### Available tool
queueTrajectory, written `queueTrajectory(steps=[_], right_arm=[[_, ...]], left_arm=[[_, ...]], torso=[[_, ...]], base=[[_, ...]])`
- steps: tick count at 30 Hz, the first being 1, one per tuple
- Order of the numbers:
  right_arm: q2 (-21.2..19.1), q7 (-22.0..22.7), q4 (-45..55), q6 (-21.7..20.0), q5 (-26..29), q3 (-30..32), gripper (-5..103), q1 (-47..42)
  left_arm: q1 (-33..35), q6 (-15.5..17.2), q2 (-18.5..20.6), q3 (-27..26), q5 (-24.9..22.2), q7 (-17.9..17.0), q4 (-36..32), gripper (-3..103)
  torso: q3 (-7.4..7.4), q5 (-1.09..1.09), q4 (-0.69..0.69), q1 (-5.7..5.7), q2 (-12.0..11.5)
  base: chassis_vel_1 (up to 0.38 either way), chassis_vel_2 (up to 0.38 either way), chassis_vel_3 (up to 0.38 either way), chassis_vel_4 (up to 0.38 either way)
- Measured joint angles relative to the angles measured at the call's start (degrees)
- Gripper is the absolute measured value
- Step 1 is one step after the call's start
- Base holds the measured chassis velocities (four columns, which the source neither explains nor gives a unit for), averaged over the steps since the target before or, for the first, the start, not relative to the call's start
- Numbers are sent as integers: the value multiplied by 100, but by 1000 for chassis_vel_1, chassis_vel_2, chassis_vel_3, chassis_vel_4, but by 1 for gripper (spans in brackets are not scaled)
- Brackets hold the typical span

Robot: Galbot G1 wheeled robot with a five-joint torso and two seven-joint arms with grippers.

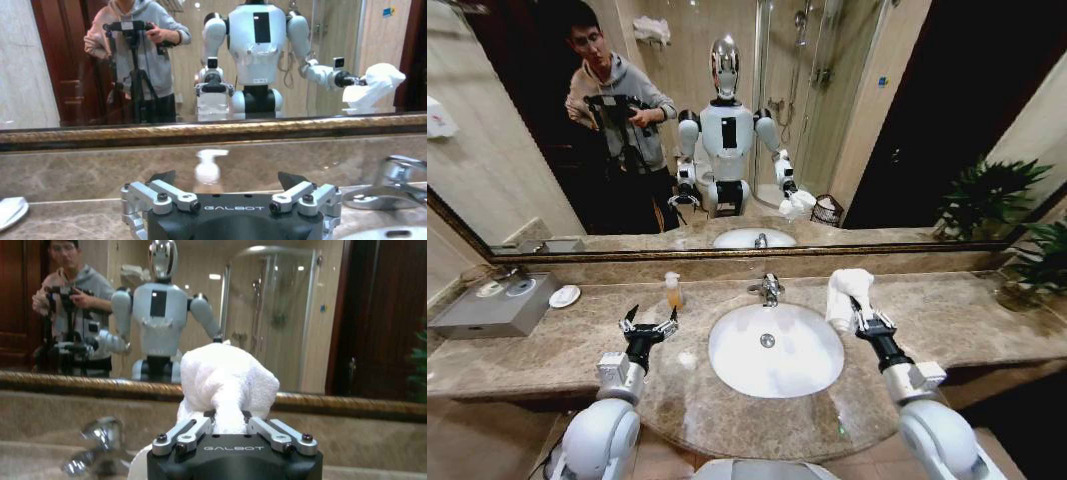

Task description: Pick up the towel from the sink counter and wipe the mirror surface.

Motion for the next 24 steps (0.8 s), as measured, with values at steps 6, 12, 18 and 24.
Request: queueTrajectory(steps=[6, 12, 18, 24], right_arm=[[-135, -97, -63, -223, 438, 74, 14, -125], [-474, -104, -211, -825, 1041, -3, 14, 253], [-847, 295, -258, -1782, 1660, -763, 14, 1127], [-869, 621, -414, -2130, 1634, -1387, 14, 1637]], left_arm=[[-1, 0, 0, 1, 0, 0, 0, 100], [1, 0, -1, 1, 0, 1, 0, 100], [0, 0, 1, 1, 0, 1, 0, 100], [0, 0, 2, -2, 0, 0, 0, 100]], torso=[[0, -4, -2, 0, 0], [0, 1, 1, 0, 0], [0, -5, 2, 0, 0], [0, -4, 2, 0, 0]], base=[[-214, -208, 211, 222], [-212, -214, 221, 189], [-21, -36, 31, 14], [67, 56, -45, -35]])
